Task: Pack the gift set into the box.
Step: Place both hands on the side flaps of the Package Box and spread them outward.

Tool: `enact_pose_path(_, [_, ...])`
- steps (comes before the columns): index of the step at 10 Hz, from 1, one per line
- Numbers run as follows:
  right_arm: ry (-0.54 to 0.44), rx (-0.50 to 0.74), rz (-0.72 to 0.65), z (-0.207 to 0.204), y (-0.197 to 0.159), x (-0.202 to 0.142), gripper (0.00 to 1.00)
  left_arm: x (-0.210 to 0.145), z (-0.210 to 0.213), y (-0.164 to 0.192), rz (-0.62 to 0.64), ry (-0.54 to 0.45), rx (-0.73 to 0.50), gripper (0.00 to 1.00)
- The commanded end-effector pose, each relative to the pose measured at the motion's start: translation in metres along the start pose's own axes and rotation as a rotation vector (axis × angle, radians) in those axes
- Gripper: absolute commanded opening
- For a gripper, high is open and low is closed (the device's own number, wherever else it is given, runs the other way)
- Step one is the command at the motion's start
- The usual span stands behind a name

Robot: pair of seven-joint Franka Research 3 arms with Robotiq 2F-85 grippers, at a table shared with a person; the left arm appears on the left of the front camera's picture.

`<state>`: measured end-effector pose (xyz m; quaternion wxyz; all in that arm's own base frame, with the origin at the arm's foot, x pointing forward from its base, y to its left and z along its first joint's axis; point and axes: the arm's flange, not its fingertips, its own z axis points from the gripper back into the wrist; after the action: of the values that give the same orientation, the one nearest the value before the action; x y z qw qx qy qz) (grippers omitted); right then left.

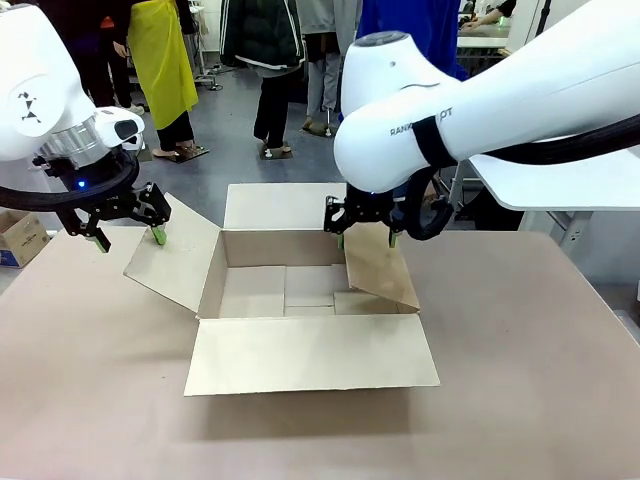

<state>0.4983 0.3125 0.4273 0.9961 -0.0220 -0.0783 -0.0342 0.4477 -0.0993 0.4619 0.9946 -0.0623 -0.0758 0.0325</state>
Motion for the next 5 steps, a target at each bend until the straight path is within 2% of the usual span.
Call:
enact_pose_path(1, [-0.041,-0.013,-0.077,0.017,-0.032,-0.008,1.0,0.0,0.001,0.0,0.013,-0.009,0.02,1.0])
enact_pose_path(3, [-0.056,0.083,-0.131,0.033,-0.078,-0.012,1.0,0.0,0.001,0.0,0.013,-0.009,0.02,1.0])
enact_pose_path(5, [-0.039,0.241,-0.174,0.033,-0.138,-0.01,1.0,0.0,0.001,0.0,0.013,-0.009,0.02,1.0])
